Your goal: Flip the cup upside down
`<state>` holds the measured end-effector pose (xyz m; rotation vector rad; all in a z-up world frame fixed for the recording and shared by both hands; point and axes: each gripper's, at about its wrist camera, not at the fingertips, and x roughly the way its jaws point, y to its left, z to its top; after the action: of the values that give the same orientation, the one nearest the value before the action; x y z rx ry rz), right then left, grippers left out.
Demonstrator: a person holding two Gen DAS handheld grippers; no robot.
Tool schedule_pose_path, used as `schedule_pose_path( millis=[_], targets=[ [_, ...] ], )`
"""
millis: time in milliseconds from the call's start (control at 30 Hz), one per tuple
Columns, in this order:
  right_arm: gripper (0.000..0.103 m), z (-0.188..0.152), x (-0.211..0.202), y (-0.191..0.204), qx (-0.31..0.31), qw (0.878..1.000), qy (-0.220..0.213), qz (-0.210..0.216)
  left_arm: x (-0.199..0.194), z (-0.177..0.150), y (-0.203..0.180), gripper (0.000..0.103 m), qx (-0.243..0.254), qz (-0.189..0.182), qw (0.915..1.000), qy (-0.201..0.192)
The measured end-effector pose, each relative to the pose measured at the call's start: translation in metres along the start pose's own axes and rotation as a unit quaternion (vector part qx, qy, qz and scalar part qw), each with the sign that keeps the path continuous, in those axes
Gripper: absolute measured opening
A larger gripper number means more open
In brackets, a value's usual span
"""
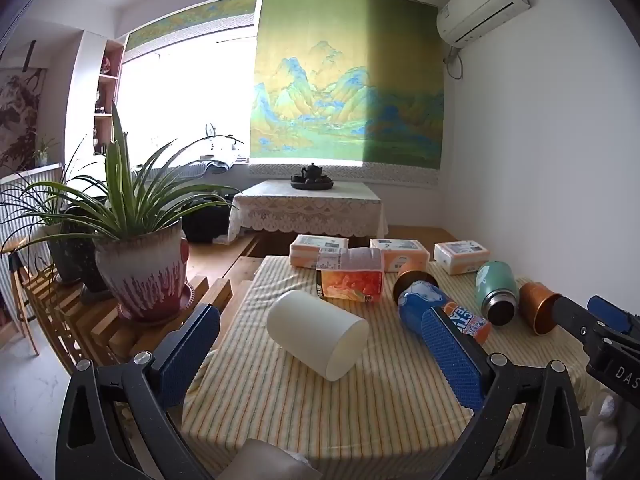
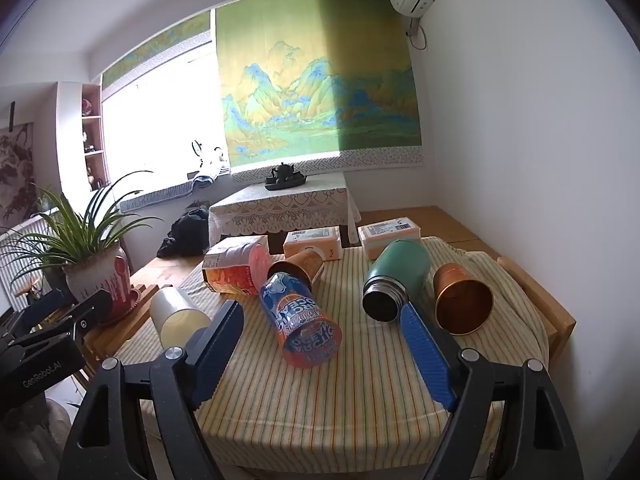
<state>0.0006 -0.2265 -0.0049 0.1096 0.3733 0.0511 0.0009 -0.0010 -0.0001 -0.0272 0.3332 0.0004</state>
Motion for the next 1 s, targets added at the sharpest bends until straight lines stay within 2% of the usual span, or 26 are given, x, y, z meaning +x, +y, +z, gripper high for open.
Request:
schedule_pose_path(
  millis=[167,233,433,1000],
  targets=[
    [0.078,-0.002,0.008,-0.001,-0.003,1.0,-0.003,0.001,0.002,0.004,-0.004,0.102,-0.002,-0.005,1.0,0.002],
    [0.078,-0.002,0.01,-0.002,-0.003,1.0,-0.004,0.002,0.002,0.002,0.01,0.102,-0.014,-0.003,0.9999,-0.006],
    [0.078,-0.007,0.012,-0.005,-0.002,1.0,-0.006,-0.003,0.005,0.0,0.006,0.102,-0.006,0.0,1.0,-0.002],
    [0.078,0.004,0.01,0.003,-0.014,1.0,-0.014,-0.02,0.01,0.002,0.013,0.102,-0.02,-0.003,0.9998,0.002]
  ],
)
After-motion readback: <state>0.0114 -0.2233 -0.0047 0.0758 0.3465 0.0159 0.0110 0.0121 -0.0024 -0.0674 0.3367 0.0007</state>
